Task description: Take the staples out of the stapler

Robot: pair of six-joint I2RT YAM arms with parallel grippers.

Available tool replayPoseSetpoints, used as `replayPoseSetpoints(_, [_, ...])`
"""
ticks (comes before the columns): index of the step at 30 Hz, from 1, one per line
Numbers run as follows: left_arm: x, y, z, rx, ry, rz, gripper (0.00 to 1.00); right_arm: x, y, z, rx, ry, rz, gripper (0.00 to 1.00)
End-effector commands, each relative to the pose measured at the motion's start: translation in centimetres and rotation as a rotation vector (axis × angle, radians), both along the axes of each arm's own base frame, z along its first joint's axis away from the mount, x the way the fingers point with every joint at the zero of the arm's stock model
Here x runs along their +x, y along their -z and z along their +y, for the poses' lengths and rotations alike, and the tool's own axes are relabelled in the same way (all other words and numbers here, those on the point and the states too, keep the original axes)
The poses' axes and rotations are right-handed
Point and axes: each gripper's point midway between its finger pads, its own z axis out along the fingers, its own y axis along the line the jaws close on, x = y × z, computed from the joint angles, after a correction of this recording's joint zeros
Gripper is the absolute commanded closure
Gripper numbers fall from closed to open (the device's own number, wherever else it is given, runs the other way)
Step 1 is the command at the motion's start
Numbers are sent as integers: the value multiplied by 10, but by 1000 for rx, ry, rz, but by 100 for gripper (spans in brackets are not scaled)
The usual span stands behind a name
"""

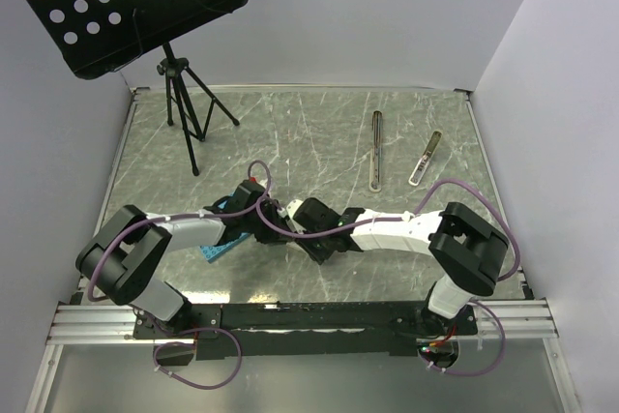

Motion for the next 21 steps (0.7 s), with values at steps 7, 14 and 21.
replayPoseSetpoints(7, [8,-6,-9,-21,37,-42,73,0,-3,1,21,-11,-13,69])
replayPoseSetpoints(14, [6,-9,-12,-42,60,-54,72,2,-4,3,29,-15,-21,69])
replayPoseSetpoints(21, [9,-10,-8,-19,48,-75,73,-3,-7,3,25,-27,5,69])
